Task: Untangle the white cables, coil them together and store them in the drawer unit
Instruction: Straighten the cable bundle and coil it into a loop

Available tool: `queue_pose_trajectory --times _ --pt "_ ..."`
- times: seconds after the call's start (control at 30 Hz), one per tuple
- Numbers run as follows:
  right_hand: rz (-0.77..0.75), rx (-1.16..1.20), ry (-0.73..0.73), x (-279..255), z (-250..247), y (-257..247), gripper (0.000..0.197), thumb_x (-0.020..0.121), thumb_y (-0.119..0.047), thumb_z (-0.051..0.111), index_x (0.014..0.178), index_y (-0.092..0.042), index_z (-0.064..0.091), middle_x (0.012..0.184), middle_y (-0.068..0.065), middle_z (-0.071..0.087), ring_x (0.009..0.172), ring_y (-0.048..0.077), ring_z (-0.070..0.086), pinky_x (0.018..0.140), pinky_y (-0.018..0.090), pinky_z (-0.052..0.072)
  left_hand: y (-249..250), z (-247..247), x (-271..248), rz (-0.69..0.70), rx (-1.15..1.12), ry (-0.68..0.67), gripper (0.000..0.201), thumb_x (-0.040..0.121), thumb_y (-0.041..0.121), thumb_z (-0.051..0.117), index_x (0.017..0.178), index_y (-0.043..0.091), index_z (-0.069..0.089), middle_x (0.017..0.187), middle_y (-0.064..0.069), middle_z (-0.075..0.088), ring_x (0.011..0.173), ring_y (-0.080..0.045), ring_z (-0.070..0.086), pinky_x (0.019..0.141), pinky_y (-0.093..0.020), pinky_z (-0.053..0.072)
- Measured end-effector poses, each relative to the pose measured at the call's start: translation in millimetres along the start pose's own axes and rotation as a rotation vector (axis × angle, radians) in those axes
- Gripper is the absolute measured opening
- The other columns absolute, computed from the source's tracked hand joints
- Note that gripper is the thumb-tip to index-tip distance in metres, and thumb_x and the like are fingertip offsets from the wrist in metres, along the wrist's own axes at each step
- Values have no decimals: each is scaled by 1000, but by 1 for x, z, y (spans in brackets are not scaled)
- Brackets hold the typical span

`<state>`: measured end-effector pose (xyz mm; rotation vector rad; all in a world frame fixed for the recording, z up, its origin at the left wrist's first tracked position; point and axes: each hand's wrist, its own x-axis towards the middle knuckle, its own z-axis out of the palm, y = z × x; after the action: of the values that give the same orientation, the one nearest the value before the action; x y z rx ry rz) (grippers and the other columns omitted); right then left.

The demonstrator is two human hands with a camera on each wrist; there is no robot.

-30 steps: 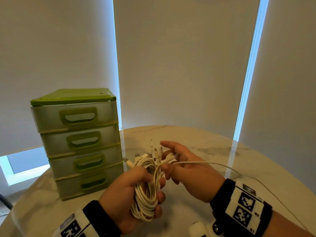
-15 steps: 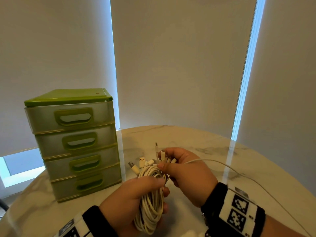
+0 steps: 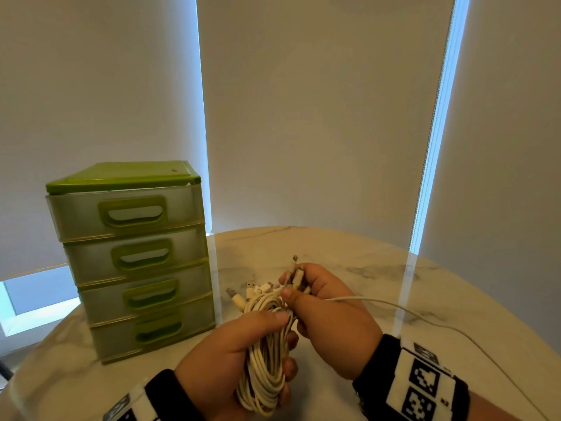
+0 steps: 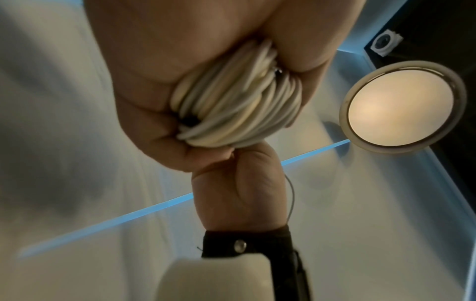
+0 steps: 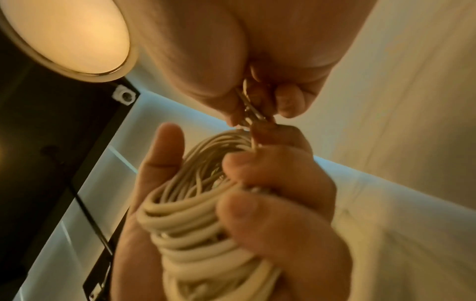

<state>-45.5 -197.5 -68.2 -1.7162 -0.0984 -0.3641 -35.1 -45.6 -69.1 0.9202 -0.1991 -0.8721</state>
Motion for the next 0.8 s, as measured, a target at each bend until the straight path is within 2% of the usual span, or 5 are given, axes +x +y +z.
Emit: queue_pose_trajectory --times 0.13,0.27,0.5,0.7,0.8 --pt "114 189 62 0 5 1 18 96 -8 54 89 -20 65 61 2 57 47 19 48 43 26 36 -2 -4 2 40 25 -39 39 49 6 58 83 -1 76 82 -20 55 62 -31 51 56 -33 42" --pt "81 262 17 -1 4 0 15 95 -4 55 89 -14 65 64 4 56 48 20 47 42 25 36 -2 -7 4 34 -8 -46 47 49 4 56 93 -2 73 82 -21 57 61 -32 51 53 -34 45" --pt "-296 -415 -100 -9 3 -11 23 93 -16 57 97 -36 67 99 -16 53 85 4 60 76 20 50 0 -2 7 -10 -38 26 64 69 71 60 90 12 75 73 -15 55 61 -28 51 58 -29 38" --pt "-378 -397 -153 -18 7 -22 43 95 -10 52 117 -44 64 107 -23 67 103 -7 61 85 10 46 0 -1 6 -21 -33 4 74 63 79 58 82 9 73 69 -16 48 58 -27 48 57 -28 33" --pt "-333 -297 -192 -20 6 -21 66 93 -1 50 133 -53 46 111 -17 70 101 7 68 90 27 55 1 -3 4 -59 -67 -41 67 66 72 64 91 11 73 69 -16 56 60 -28 53 60 -29 37"
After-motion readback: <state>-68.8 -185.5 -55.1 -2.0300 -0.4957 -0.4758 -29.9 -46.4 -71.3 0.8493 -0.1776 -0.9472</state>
